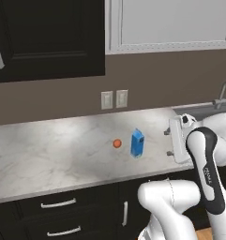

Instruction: Gather the eggs and milk located in the vicinity of the sink area and place them right next to the bowl.

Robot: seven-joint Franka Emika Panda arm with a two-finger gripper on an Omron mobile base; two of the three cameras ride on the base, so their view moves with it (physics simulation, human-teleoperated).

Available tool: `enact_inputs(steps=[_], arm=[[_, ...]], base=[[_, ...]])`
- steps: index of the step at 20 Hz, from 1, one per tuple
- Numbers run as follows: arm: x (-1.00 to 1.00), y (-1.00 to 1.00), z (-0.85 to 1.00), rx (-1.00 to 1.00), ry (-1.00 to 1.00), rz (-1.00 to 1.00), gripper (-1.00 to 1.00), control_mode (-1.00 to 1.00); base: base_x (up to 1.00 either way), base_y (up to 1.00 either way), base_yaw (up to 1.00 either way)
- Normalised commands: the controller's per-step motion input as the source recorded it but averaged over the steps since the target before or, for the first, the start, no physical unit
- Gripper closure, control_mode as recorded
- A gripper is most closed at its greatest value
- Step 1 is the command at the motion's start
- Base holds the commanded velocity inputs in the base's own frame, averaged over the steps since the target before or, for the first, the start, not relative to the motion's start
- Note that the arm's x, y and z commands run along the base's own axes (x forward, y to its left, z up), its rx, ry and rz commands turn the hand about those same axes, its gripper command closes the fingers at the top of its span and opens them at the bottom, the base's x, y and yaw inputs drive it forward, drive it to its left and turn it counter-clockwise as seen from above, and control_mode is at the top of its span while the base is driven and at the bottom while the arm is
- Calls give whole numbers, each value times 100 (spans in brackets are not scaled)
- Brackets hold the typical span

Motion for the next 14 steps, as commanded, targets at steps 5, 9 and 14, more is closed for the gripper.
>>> enact_inputs(steps=[5,9,14], arm=[[0,0,0,0,0,0,-100,100],[0,0,0,0,0,0,-100,100],[0,0,0,0,0,0,-100,100]], base=[[51,17,5],[64,16,13],[32,9,8]])
